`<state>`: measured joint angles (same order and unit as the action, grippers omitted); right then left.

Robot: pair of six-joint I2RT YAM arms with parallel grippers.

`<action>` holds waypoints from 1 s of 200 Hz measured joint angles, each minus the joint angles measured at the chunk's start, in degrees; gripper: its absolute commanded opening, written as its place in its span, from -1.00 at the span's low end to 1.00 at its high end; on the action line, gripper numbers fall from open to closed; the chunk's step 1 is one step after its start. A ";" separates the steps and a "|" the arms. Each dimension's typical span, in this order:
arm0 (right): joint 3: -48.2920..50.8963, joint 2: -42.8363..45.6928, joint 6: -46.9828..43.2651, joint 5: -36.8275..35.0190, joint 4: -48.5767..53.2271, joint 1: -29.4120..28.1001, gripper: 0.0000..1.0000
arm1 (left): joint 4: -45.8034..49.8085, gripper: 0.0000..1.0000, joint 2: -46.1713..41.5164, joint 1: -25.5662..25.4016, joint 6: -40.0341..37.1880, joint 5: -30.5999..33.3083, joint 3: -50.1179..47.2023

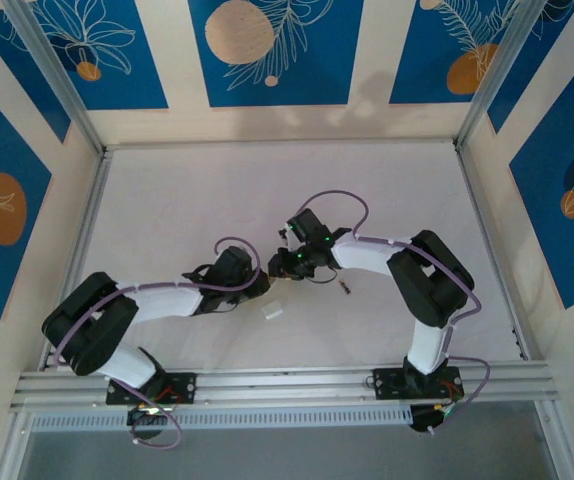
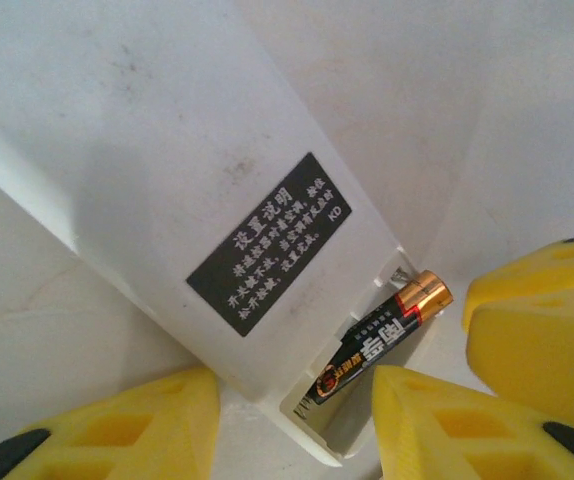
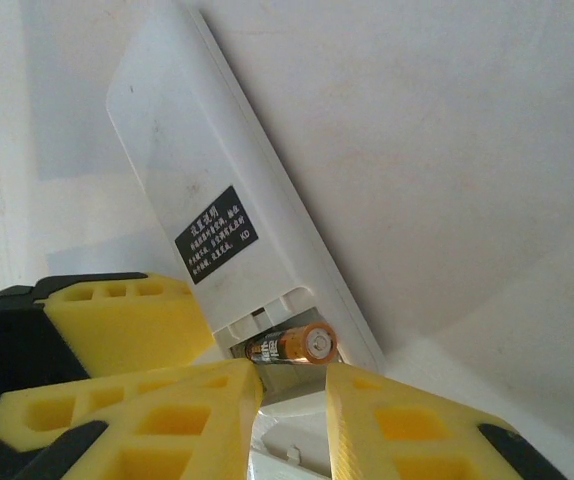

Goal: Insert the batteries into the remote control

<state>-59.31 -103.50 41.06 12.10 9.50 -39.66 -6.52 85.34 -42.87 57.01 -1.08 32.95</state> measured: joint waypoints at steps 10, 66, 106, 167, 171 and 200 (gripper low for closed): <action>0.33 0.48 0.07 -0.07 -0.17 0.48 -0.46 | 0.04 -0.10 0.00 0.00 -0.39 -0.02 0.00; 2.47 3.13 1.31 -0.13 -1.53 3.10 -0.46 | 0.50 -0.15 0.35 0.00 -1.66 -0.15 0.26; 2.93 3.58 1.55 -0.28 -2.05 3.58 -0.46 | 1.46 -0.16 0.79 -0.02 -2.14 0.04 0.87; 3.04 3.58 2.12 -0.28 -2.67 3.58 -0.46 | 2.08 -0.16 1.38 -0.46 -3.61 1.03 1.31; 3.08 3.58 2.14 -0.26 -2.67 3.58 -0.46 | 2.10 -0.16 1.38 -0.55 -3.61 1.11 1.31; 3.19 3.58 2.14 -0.26 -2.69 3.58 -0.46 | 2.10 -0.15 1.38 -0.96 -4.22 1.77 1.29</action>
<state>-56.12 -99.92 43.20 11.84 6.81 -36.07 -4.43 86.72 -43.83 52.80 0.69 34.24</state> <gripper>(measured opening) 0.271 0.422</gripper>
